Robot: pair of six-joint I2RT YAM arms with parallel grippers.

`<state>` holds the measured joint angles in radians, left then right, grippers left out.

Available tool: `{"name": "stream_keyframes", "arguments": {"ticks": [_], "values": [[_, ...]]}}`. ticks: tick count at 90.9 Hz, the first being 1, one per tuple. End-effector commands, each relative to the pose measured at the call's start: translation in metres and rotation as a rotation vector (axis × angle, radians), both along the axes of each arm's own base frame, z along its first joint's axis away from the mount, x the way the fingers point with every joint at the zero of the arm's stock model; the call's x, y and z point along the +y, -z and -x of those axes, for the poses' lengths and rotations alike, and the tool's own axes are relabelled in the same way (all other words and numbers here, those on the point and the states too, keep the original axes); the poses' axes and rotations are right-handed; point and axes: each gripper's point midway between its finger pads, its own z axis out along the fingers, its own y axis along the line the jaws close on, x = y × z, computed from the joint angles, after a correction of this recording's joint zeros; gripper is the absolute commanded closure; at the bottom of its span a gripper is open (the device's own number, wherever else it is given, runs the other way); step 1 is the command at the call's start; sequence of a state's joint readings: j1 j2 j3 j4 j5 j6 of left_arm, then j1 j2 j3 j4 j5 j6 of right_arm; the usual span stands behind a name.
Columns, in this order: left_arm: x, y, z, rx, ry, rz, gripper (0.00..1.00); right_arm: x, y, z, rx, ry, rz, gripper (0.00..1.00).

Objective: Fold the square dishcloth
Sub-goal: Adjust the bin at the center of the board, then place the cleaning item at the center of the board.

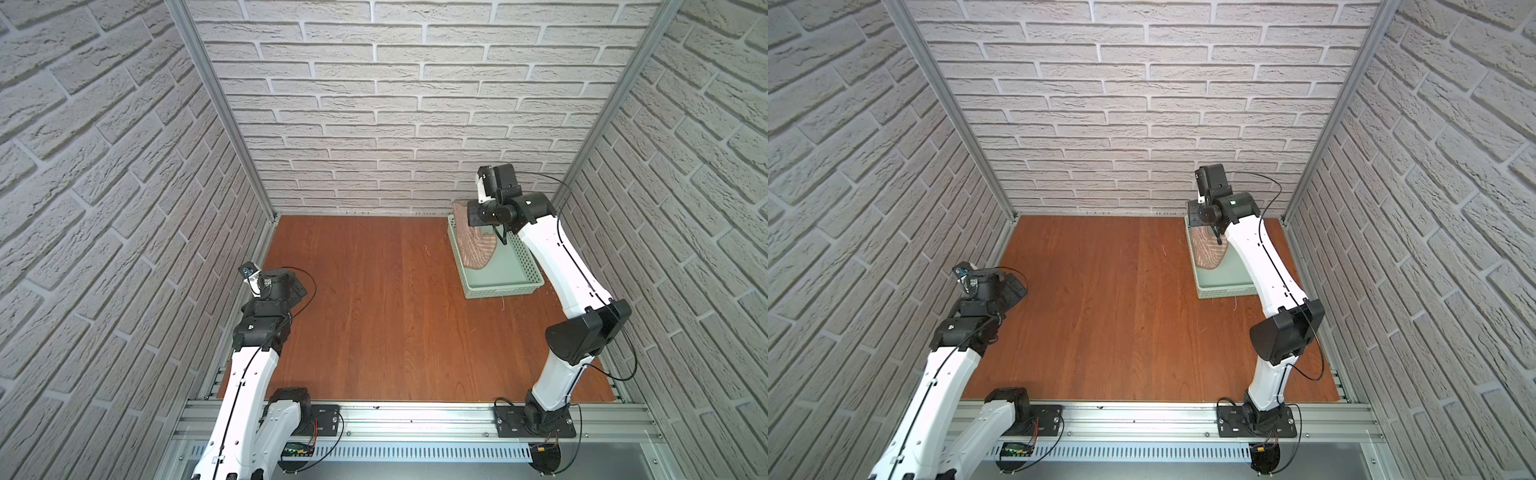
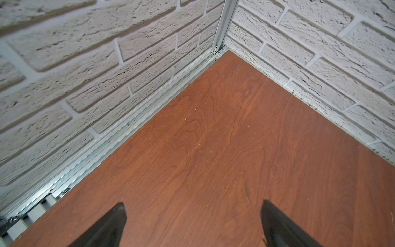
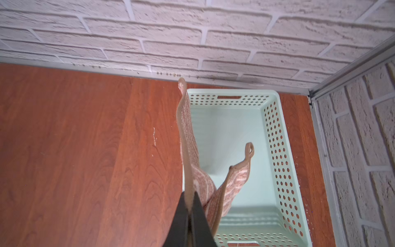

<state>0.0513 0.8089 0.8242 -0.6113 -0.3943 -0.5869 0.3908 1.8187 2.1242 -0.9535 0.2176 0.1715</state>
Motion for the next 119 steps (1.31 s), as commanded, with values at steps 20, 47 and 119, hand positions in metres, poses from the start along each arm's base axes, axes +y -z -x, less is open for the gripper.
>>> {"name": "stream_keyframes", "arguments": {"ticks": [20,47,119], "values": [[-0.001,-0.015,0.005,-0.027,-0.037,0.044,0.02,0.103,0.016,0.043,0.062,-0.229,0.035,0.96],[0.001,-0.01,0.009,-0.017,-0.071,0.069,0.02,0.207,0.11,0.117,0.199,-0.353,0.024,0.96],[0.006,-0.008,0.025,-0.03,-0.14,0.093,0.02,0.228,0.168,0.222,0.194,-0.383,-0.041,0.0]]}}
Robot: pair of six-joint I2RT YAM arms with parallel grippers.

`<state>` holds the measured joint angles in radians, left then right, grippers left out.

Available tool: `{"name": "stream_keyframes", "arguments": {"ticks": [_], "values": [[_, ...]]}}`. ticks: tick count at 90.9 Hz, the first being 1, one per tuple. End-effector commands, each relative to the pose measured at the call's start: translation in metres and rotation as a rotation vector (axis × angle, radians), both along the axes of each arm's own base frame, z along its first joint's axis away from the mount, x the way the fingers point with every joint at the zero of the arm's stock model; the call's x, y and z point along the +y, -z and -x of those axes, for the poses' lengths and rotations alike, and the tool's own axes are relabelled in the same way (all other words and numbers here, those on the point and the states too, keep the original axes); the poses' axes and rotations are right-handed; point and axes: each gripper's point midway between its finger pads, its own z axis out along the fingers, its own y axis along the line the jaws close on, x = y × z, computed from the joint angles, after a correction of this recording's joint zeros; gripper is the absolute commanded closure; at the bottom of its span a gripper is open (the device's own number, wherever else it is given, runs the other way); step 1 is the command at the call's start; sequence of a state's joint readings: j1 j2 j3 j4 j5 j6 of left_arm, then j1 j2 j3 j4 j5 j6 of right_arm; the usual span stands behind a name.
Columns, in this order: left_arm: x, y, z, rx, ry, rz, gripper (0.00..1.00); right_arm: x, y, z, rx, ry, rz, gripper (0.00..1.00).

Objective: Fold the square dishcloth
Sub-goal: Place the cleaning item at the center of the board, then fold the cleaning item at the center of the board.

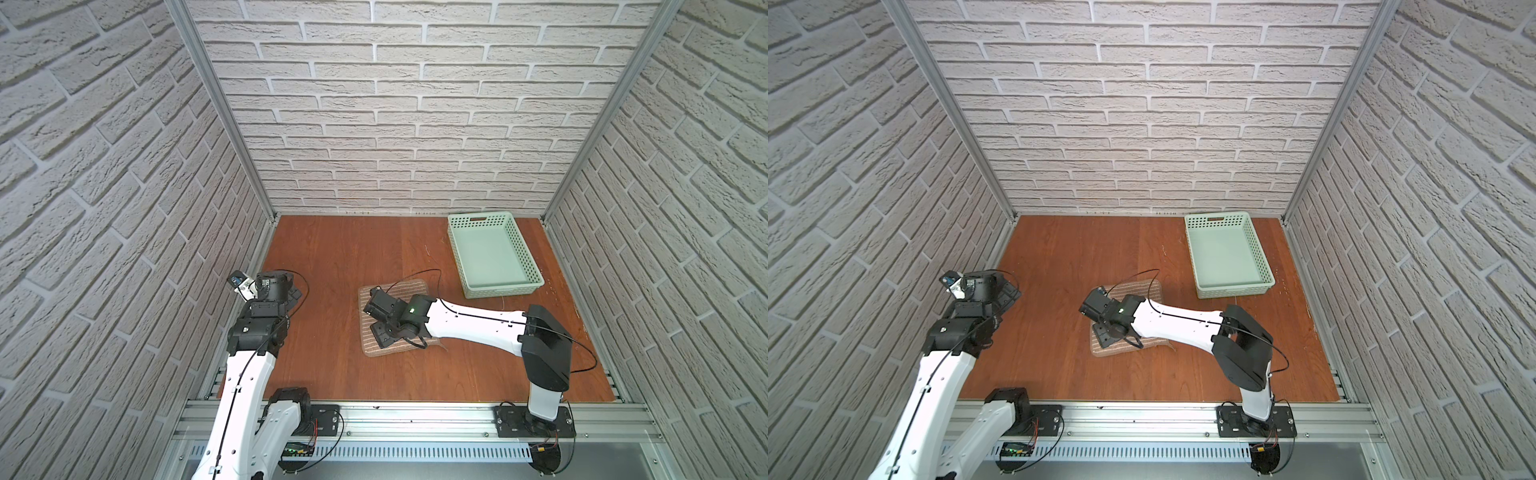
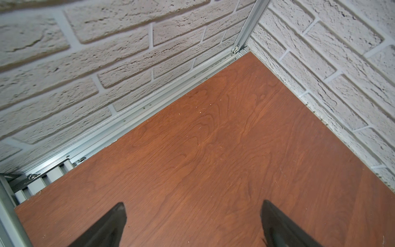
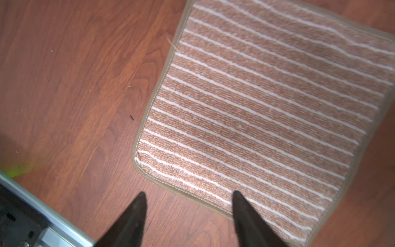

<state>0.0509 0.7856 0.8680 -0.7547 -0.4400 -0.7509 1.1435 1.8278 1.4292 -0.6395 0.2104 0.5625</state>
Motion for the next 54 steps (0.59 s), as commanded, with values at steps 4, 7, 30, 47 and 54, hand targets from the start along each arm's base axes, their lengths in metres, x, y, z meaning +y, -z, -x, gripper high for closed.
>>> {"name": "stream_keyframes", "arguments": {"ticks": [4,7,30,47,54], "values": [[0.002,-0.005,0.005,-0.035,-0.034,0.021,0.02,-0.018,-0.069,-0.025,-0.208,0.097,-0.104,0.01],[0.001,-0.005,0.006,-0.043,-0.037,0.028,0.02,-0.025,-0.077,-0.03,-0.241,0.125,-0.096,0.01],[-0.023,0.005,-0.014,-0.07,0.103,0.109,0.02,-0.079,-0.114,-0.062,-0.49,0.334,0.074,0.01],[-0.049,0.021,-0.033,-0.04,0.23,0.165,0.02,-0.093,-0.104,-0.082,-0.42,0.382,0.063,0.01],[-0.063,0.031,-0.039,-0.031,0.276,0.18,0.02,-0.096,-0.092,-0.091,-0.36,0.386,0.044,0.01]]}}
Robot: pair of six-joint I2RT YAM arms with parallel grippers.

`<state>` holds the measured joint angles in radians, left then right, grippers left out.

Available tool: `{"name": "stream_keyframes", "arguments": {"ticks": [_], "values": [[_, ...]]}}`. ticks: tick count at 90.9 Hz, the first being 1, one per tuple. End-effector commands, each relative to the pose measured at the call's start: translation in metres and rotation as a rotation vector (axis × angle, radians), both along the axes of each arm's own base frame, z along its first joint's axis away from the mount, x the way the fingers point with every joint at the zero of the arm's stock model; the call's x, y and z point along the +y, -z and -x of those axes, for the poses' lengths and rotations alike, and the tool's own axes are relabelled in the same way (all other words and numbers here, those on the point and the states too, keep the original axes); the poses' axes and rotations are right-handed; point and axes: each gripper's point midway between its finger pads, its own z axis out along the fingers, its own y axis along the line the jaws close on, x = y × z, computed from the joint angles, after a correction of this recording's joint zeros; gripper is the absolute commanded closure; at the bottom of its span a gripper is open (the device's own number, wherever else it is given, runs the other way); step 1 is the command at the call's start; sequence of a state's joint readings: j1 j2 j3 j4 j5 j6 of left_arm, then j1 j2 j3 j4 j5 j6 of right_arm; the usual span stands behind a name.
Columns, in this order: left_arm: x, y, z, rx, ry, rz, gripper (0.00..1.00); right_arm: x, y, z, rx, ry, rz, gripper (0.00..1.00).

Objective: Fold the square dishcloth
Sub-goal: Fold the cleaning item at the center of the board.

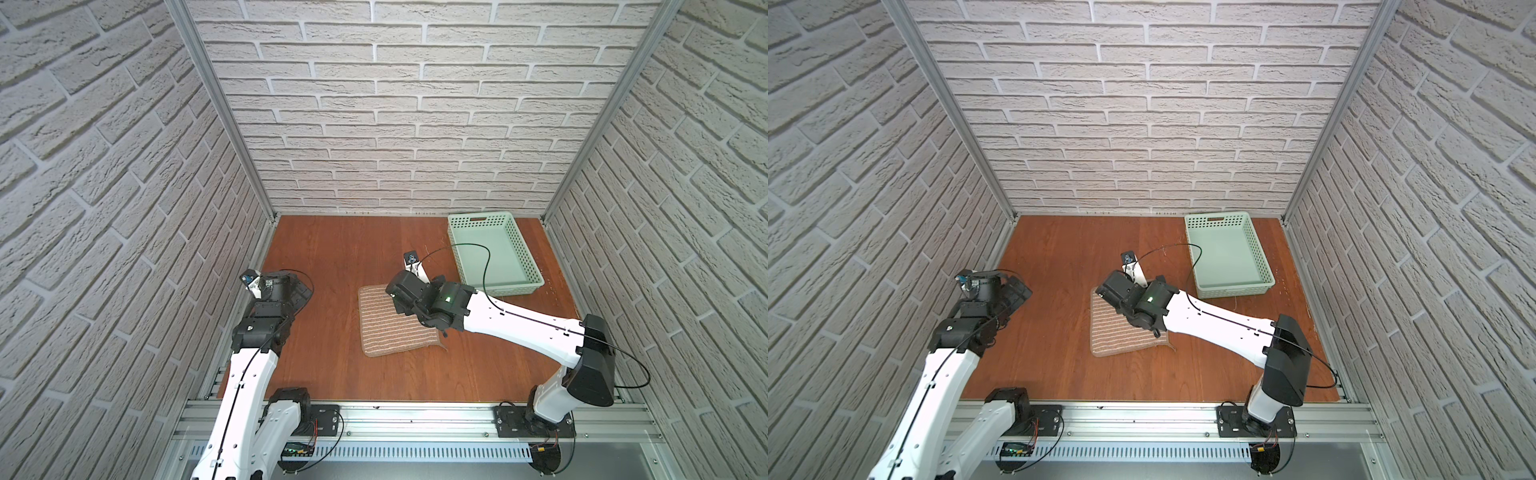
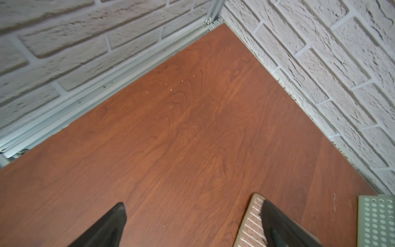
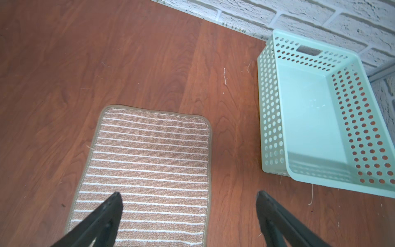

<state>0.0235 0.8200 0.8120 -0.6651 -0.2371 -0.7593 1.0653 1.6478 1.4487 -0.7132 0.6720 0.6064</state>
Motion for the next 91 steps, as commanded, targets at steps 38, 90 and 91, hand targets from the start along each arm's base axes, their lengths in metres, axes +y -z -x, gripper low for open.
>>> {"name": "stream_keyframes", "arguments": {"ticks": [38,90,91], "values": [[-0.102,0.072,-0.04,0.223,0.327,-0.06,0.02,-0.015,0.076,-0.067,0.308,-0.006,-0.1,0.36],[-0.138,0.141,-0.077,0.48,0.467,-0.043,0.24,-0.031,0.152,-0.108,0.464,0.054,-0.104,0.49],[-0.139,0.141,-0.077,0.481,0.47,-0.041,0.24,-0.031,0.153,-0.109,0.465,0.055,-0.103,0.49]]}}
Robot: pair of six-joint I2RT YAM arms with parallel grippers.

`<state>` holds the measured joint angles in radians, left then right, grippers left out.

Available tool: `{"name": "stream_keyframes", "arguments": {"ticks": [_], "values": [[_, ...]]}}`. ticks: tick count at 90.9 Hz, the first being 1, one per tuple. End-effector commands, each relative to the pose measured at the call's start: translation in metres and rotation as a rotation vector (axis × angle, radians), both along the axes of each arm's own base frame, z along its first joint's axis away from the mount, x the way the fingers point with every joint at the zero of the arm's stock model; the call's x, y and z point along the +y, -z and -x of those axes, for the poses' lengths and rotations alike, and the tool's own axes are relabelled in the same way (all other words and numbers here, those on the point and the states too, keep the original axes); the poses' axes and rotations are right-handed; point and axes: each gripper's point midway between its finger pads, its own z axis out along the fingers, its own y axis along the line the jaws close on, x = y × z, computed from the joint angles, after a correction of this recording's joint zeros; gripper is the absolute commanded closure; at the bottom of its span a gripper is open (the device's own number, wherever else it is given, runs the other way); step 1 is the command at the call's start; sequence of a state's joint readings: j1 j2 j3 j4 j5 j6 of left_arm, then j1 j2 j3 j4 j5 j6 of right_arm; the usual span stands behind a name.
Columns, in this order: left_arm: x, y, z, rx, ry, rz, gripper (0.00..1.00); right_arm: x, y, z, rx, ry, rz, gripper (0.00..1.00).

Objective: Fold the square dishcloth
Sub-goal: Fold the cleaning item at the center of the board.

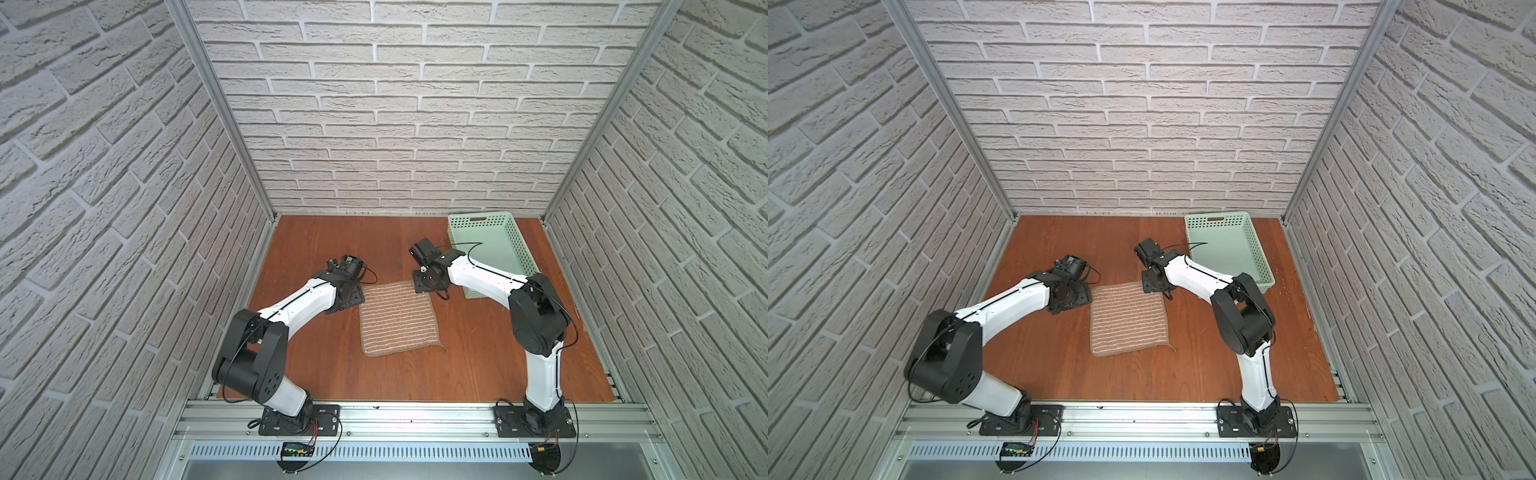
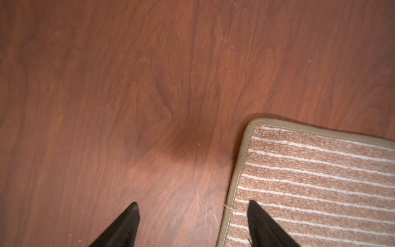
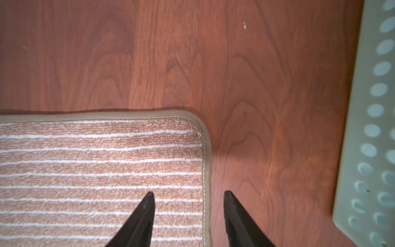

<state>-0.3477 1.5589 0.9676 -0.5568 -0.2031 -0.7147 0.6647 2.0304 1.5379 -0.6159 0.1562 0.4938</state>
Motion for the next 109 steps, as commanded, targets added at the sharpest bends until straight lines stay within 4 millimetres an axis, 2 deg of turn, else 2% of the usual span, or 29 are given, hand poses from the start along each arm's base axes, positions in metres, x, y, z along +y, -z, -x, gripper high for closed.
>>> {"name": "stream_keyframes", "arguments": {"ticks": [1,14,36,46,60,80,97,109], "values": [[-0.012,0.005,-0.011,0.009,0.042,0.045,0.26,0.002,0.004,-0.012,0.003,-0.003,-0.017,0.49],[-0.019,0.013,-0.021,0.016,0.061,0.065,0.31,0.001,0.013,-0.018,0.023,-0.002,-0.014,0.54],[-0.027,0.021,-0.038,0.021,0.081,0.072,0.41,-0.006,0.024,-0.025,0.032,0.014,0.024,0.56],[-0.027,0.027,-0.046,0.031,0.078,0.075,0.52,-0.014,0.029,-0.03,0.035,0.04,0.051,0.58],[-0.036,0.035,-0.055,0.046,0.095,0.107,0.71,-0.025,0.034,-0.036,0.049,0.076,0.051,0.68],[-0.047,0.039,-0.066,0.043,0.111,0.145,0.86,-0.039,0.039,-0.039,0.058,0.105,0.059,0.73],[-0.054,0.032,-0.08,0.015,0.119,0.159,0.88,-0.053,0.037,-0.045,0.056,0.133,0.062,0.73],[-0.061,0.028,-0.091,-0.01,0.126,0.184,0.82,-0.068,0.033,-0.051,0.054,0.167,0.06,0.73]]}}
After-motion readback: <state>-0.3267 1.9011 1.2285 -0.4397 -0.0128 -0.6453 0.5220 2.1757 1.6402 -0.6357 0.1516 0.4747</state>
